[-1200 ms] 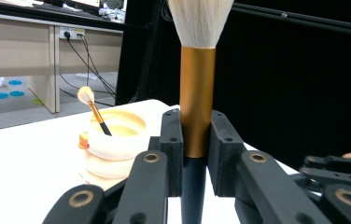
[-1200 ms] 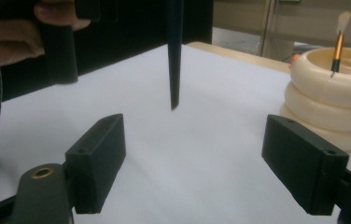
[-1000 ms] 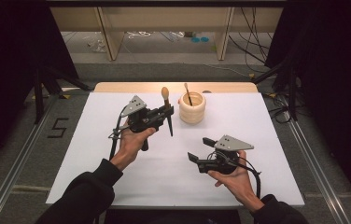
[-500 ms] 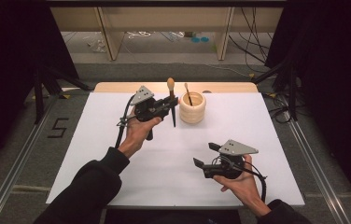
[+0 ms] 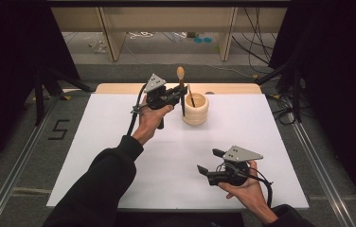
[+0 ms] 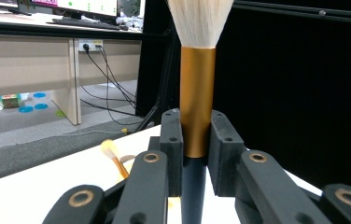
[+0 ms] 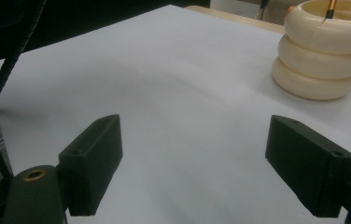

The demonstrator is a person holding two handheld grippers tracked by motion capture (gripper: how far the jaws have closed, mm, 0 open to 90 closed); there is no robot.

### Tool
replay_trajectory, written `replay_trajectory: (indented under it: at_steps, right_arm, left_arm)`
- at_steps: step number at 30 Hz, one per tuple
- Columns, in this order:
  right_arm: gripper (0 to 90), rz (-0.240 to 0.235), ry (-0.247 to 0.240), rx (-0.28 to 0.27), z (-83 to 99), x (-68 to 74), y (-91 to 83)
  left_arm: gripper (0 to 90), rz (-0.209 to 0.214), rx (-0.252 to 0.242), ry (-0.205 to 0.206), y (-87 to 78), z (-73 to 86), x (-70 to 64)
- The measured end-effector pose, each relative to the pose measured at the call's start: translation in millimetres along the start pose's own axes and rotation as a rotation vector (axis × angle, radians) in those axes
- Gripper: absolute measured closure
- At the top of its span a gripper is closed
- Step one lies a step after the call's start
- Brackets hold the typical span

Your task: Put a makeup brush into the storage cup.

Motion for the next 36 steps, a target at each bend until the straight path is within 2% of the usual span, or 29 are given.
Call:
replay_trajectory:
  at_steps: [6, 12, 16, 20, 25, 36]
  right_arm:
    - [19.8, -0.019, -0.006, 0.003, 0.5, 1.3, 1.4]
    - [20.2, -0.023, -0.018, 0.011, 1.0, 2.6, 2.5]
    - [20.5, -0.034, -0.018, 0.023, 1.3, 3.4, 2.9]
    - [20.5, -0.036, -0.018, 0.023, 1.3, 3.5, 3.2]
    - [20.5, -0.04, -0.018, 0.022, 1.5, 3.8, 3.7]
    - [20.8, -0.052, -0.016, 0.024, 1.7, 5.2, 4.6]
  left_arm:
    - [77.8, -0.011, -0.006, 0.002, 19.6, -4.7, 0.0]
    - [77.8, -0.022, -0.012, 0.027, 36.4, -10.4, 2.3]
    - [77.8, -0.034, -0.02, 0.022, 46.8, -11.8, 4.3]
    - [77.8, -0.043, -0.024, 0.009, 55.2, -9.3, 7.2]
    - [77.8, -0.057, -0.014, 0.021, 64.9, -2.1, 10.5]
    - [77.8, -0.078, -0.007, 0.02, 76.0, 11.6, 17.4]
Point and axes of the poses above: each handheld gripper's, and its own axes: y roughly forward along the jaws, z roughly out of its underside, x roughly to its left, the point moved 1 cm from there along y, roughly forward along the jaws, and after that the axes turned 5 degrees about -x, right-handed, at the moved point
